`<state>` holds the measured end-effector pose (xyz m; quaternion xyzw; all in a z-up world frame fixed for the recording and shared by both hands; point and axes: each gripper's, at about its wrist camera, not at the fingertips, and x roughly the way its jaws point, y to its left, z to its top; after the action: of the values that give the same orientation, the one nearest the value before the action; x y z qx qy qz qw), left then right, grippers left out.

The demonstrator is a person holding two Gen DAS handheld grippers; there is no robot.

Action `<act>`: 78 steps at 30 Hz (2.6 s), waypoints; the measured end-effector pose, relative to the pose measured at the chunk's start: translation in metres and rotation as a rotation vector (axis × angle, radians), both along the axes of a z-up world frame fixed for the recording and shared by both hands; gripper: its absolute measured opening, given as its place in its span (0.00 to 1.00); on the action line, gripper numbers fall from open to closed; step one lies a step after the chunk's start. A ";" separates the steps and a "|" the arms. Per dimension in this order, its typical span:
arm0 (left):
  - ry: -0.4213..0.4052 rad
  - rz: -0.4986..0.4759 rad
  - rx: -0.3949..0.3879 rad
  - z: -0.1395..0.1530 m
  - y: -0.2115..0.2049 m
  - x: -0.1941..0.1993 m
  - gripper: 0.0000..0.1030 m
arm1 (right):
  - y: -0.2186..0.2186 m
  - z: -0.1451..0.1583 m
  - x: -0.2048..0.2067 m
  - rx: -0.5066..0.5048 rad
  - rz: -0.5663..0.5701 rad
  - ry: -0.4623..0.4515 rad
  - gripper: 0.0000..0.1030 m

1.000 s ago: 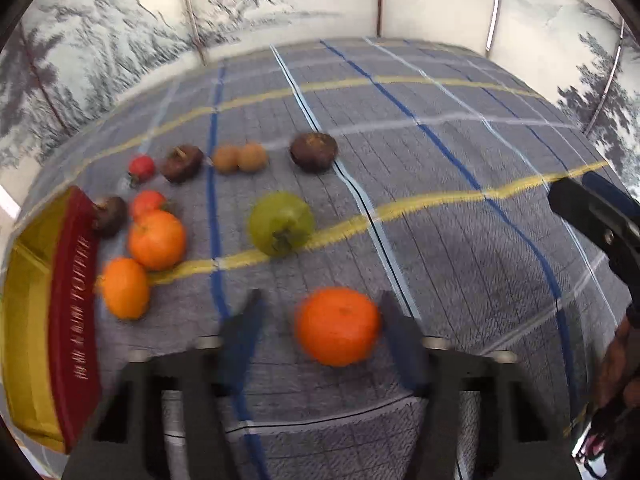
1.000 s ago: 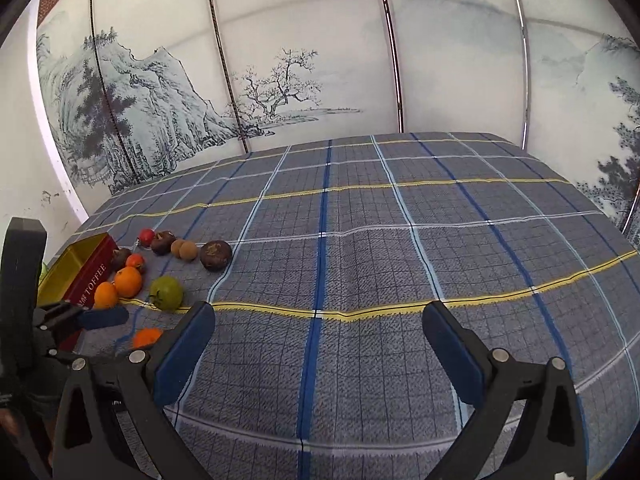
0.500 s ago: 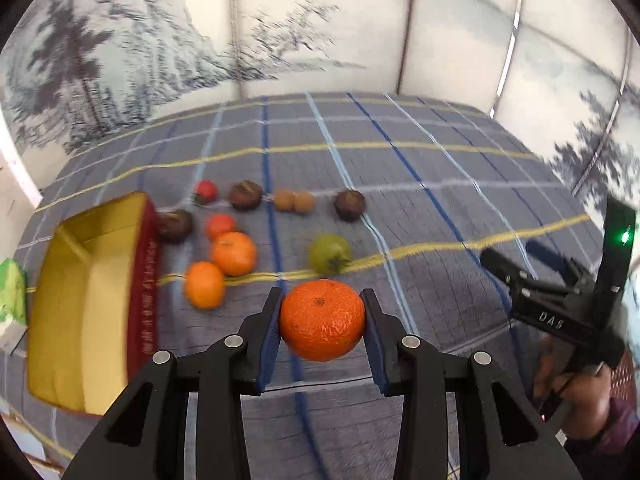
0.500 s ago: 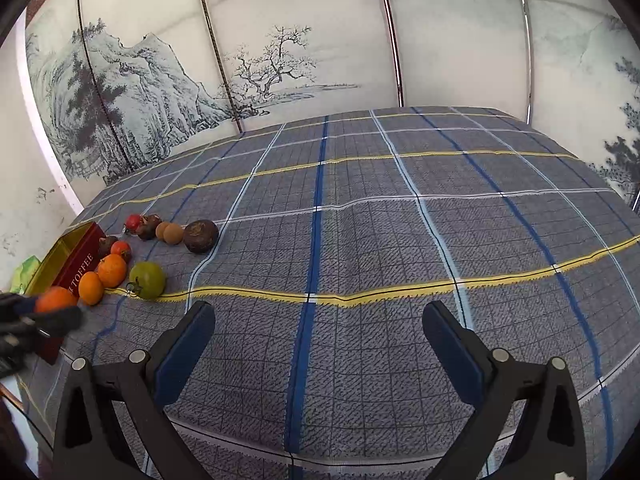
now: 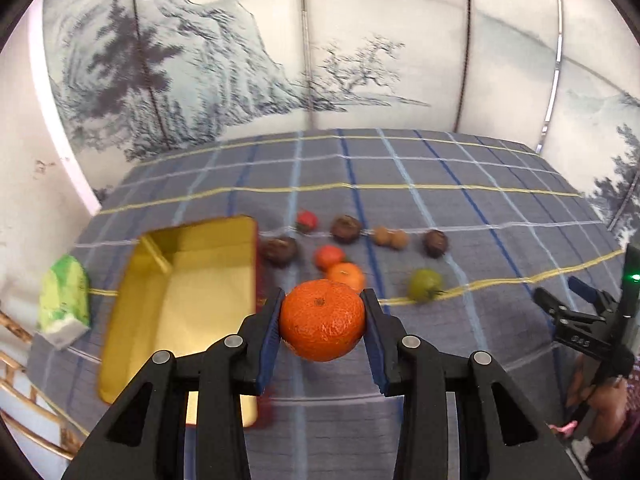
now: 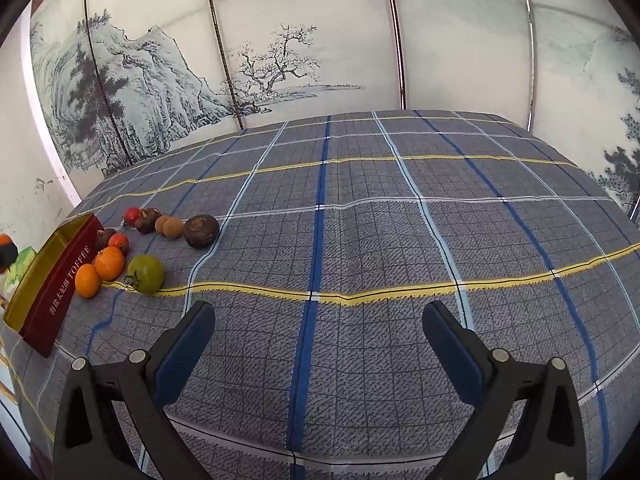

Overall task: Organize fruits
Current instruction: 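Carry the mandarin with the left tool over the gold tray and release, then grasp the green apple with the right tool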

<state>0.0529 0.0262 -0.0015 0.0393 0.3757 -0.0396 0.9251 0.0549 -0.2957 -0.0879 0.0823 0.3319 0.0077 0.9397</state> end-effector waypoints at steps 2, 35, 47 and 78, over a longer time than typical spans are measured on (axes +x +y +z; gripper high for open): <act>-0.011 0.024 0.030 0.001 0.011 0.003 0.38 | -0.001 -0.001 0.000 0.001 -0.003 0.005 1.00; 0.054 0.182 0.226 -0.051 0.134 0.092 0.38 | 0.020 -0.004 0.011 -0.165 -0.008 0.077 1.00; 0.163 0.185 0.238 -0.068 0.154 0.146 0.40 | 0.022 -0.005 0.014 -0.181 -0.008 0.090 1.00; -0.097 0.283 0.017 -0.016 0.155 -0.072 0.88 | 0.151 0.012 0.074 -0.135 0.422 0.138 0.71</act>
<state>-0.0189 0.1815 -0.0179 -0.0043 0.3327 0.0963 0.9381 0.1289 -0.1443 -0.0754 -0.0515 0.4048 0.1763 0.8958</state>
